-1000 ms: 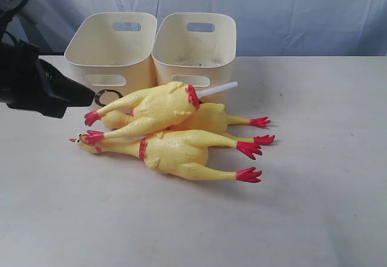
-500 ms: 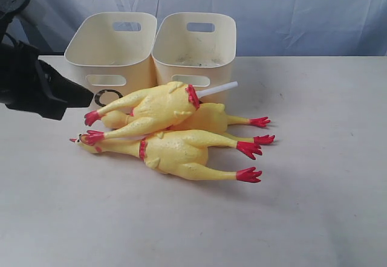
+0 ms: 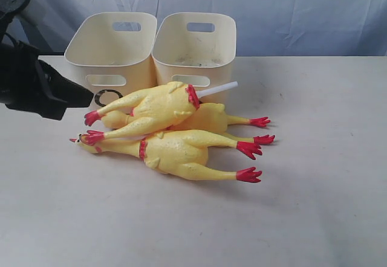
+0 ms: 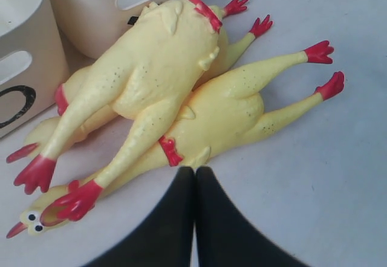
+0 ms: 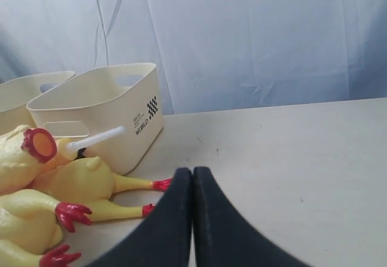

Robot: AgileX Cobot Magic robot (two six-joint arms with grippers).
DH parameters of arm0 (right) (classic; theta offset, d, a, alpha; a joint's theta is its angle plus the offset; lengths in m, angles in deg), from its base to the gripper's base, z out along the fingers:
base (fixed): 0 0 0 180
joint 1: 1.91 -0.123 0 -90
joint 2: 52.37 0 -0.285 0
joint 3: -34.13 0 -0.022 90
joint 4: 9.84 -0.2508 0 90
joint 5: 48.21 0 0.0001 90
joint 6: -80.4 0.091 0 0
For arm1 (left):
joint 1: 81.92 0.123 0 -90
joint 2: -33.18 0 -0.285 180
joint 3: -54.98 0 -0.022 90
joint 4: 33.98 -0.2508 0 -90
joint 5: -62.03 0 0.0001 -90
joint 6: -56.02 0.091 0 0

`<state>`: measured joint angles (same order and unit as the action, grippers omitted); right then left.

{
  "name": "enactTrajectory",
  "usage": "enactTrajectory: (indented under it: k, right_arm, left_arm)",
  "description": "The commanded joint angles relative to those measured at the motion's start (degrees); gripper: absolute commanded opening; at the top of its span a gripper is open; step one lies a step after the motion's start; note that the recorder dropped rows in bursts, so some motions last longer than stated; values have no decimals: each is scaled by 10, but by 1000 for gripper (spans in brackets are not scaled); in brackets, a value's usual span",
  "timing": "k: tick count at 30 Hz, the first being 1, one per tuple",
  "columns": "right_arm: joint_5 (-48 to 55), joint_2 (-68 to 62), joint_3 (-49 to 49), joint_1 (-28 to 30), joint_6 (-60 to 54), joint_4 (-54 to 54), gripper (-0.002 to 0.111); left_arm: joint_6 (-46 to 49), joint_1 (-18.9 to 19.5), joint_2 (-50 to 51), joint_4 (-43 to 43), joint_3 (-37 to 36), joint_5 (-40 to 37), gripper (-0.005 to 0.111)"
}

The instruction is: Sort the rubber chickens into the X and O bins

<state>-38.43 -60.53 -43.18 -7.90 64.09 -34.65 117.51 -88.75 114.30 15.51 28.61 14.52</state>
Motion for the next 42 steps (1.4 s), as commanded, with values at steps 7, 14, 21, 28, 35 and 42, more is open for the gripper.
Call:
enactTrajectory:
  k: [7,14,21,28,35,42]
  right_arm:
    - [-82,4,1,-1,31,-198,-1]
    - [-59,4,21,-1,28,-181,-1]
    - [83,-28,128,-1,-12,-153,-1]
    - [190,-132,240,-1,-130,-156,-1]
    - [251,-296,366,-1,-232,-156,-1]
    - [284,-480,482,-8,-266,-156,-1]
  left_arm:
    - [2,-2,0,-7,4,2,0]
    - [2,-2,0,-7,4,2,0]
    - [2,-2,0,-7,4,2,0]
    - [2,-2,0,-7,4,2,0]
    - [2,-2,0,-7,4,2,0]
    - [2,-2,0,-7,4,2,0]
